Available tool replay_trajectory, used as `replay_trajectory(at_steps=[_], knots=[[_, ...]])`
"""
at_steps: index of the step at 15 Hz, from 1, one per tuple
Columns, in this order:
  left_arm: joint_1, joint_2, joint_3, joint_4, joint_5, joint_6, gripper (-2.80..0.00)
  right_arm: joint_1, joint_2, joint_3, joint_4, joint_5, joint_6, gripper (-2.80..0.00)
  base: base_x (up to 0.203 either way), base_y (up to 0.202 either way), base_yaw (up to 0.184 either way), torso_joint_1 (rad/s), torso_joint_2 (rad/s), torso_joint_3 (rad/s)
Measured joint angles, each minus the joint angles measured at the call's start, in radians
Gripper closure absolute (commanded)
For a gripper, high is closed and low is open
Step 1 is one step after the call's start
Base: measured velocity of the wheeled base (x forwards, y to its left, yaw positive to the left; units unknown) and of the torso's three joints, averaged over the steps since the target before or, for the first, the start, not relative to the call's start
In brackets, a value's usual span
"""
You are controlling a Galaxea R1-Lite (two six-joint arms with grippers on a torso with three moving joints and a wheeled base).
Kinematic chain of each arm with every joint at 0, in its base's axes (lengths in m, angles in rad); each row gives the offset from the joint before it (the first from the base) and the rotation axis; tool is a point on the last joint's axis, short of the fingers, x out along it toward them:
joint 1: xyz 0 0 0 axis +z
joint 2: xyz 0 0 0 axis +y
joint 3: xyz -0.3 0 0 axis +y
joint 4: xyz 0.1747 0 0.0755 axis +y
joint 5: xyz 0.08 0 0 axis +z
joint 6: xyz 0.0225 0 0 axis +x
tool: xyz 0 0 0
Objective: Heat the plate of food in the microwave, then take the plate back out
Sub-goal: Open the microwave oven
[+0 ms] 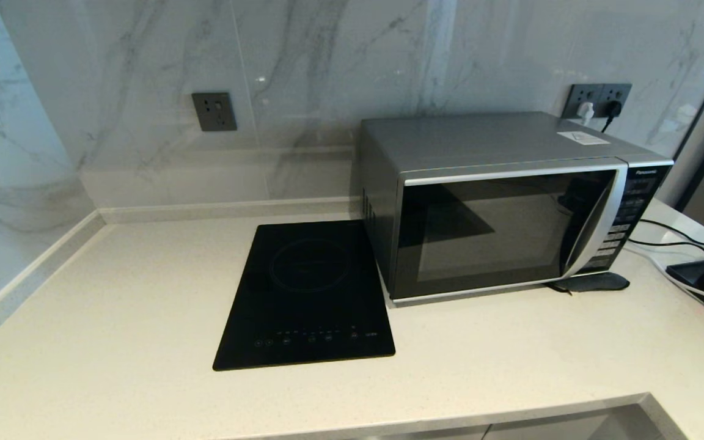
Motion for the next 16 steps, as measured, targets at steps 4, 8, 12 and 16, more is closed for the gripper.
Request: replay_trajectory(at_steps=[4,8,12,16], knots=[[0.0,0.0,0.0,0.0,0.0,0.0,0.0,0.0,0.032,-0.207,0.147,0.006,-0.001,0.0,0.0,0.0,0.0,0.0,0.0,0.0],[0.0,0.0,0.0,0.0,0.0,0.0,0.0,-0.003,0.189,-0.436,0.173,0.0,-0.001,0.0,0.0,0.0,0.0,0.0,0.0,0.0],[0.0,0.0,0.0,0.0,0.0,0.0,0.0,-0.008,0.402,-0.705,0.174,-0.022,-0.003,0.0,0.0,0.0,0.0,0.0,0.0,0.0],[0.0,0.0,0.0,-0.001,0.001,0.0,0.0,-0.014,0.57,-0.845,0.171,-0.128,-0.12,0.0,0.0,0.0,0.0,0.0,0.0,0.0]])
